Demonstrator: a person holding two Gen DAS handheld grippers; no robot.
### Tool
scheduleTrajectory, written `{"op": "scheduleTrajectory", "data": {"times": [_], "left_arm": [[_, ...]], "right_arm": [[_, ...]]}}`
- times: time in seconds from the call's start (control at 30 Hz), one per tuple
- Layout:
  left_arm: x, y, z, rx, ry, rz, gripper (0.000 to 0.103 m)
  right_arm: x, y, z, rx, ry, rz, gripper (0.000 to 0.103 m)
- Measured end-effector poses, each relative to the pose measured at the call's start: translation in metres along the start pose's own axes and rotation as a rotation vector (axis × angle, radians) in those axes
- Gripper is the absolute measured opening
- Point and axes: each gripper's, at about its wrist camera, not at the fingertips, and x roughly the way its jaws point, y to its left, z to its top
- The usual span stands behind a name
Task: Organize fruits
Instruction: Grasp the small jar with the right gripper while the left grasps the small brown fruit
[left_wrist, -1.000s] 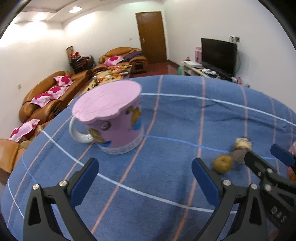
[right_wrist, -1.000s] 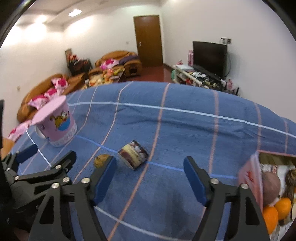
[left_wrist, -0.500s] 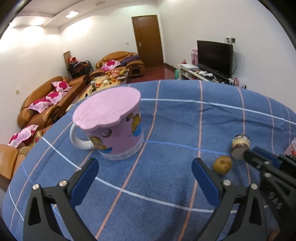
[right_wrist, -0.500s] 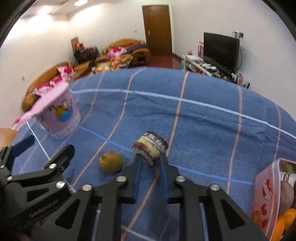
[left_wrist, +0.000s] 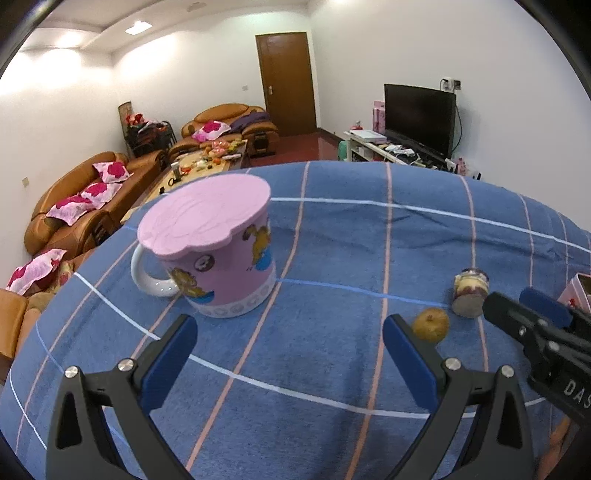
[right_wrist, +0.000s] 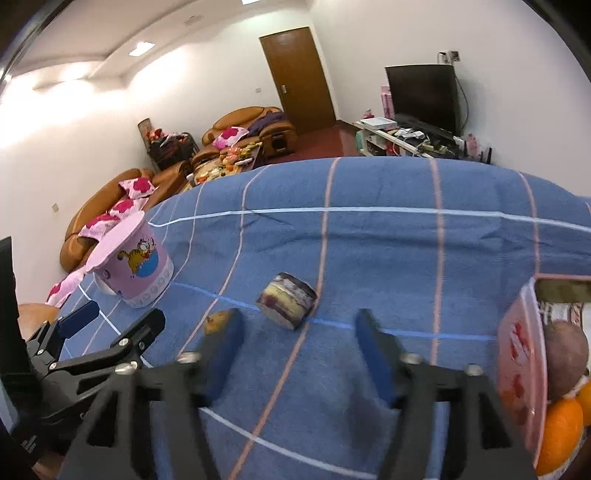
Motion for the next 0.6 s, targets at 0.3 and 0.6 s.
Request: {"op": "scheduleTrajectory", "data": {"times": [0.3, 0.6], "left_arm": [[0.003, 0.008, 0.0, -0.006, 0.004, 0.01, 0.102], [-0.003, 0.006, 0.002, -0.01, -0.028, -0.07, 0.102]], "right_arm": [[0.047, 0.018, 0.019, -0.152, 0.133, -0.072, 0.049], [0.003, 0.013, 0.002, -0.127, -0.005, -0.085, 0.046]]}}
